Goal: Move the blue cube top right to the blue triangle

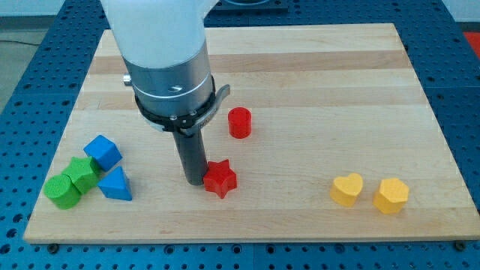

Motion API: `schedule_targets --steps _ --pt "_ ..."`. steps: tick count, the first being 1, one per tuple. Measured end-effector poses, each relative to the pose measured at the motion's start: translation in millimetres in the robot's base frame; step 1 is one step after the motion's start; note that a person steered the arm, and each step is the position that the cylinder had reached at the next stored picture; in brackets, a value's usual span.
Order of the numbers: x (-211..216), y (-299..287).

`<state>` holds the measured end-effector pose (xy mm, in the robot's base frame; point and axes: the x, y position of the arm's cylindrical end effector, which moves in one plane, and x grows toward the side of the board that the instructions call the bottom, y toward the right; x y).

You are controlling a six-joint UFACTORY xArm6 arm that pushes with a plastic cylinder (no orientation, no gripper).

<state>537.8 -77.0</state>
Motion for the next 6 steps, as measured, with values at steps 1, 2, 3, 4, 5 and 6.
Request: schedule_targets --steps 1,2,3,4,5,6 --pt "-48 -10" --pt "-84 -80" --pt "-87 -166" --pt "-64 -225" --pt "-48 -176" --pt "-48 -95"
